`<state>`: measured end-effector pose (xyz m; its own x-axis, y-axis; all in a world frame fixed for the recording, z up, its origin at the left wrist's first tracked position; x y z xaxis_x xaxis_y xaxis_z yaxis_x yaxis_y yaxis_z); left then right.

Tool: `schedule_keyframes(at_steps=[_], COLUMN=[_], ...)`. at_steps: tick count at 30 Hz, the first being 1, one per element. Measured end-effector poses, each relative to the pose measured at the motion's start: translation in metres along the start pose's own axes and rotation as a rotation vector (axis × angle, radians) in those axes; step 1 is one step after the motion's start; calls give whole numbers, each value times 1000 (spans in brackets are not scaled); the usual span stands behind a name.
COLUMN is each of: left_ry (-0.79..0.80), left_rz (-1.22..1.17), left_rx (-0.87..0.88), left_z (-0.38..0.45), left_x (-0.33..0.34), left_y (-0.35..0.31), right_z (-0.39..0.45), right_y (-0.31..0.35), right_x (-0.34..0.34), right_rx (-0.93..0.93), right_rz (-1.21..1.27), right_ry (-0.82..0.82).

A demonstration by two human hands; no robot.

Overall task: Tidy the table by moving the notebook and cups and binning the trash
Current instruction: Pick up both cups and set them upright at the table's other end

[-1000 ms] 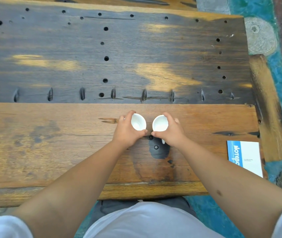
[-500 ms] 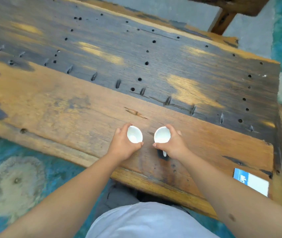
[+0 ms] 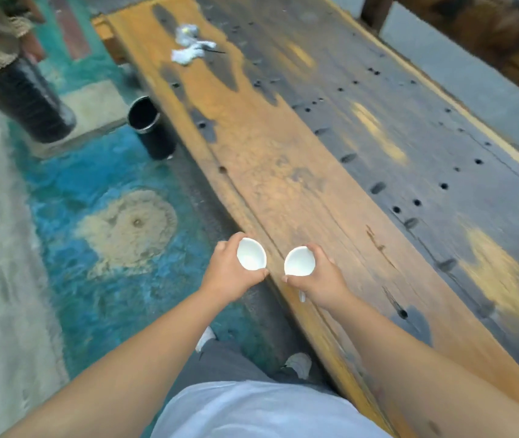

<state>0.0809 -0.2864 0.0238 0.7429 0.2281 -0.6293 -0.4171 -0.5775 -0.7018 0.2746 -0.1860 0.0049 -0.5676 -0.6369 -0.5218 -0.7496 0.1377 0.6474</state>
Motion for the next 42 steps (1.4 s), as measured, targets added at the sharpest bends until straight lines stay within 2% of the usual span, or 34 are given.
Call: schedule_keyframes(at_steps=[7, 11, 17, 24, 32, 42], left_ry=[-168, -214, -277, -307, -341, -390], left_rz=[-46, -77, -92, -116, -140, -129], left_rx=[-139, -204, -298, -344, -411, -404], left_z=[0, 8, 25, 70, 183, 311], left_x=[-116, -180, -268, -327, -400, -503], left_y=[103, 161, 224, 262, 288, 279], right_z=[26, 33, 50, 92, 209, 307], right_y=[122, 187, 268, 344, 439, 575], right_x=[101, 173, 248, 305, 364, 374], right_rx=[-109, -170, -223, -307, -359, -376], right_rz=[-129, -194, -276, -379, -430, -432], right_ry=[122, 201, 231, 285, 357, 394])
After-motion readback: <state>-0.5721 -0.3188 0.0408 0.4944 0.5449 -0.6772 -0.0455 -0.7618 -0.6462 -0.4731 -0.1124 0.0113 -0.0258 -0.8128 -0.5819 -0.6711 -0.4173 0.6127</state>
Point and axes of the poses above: each hand's wrist, its own z-axis towards the middle knuckle, its own x-axis out of the palm, y = z × x, the point moved 10 cm from there along z, towards the middle knuckle, and after that the axes turned 4 degrees about x, right-handed, at the moved point
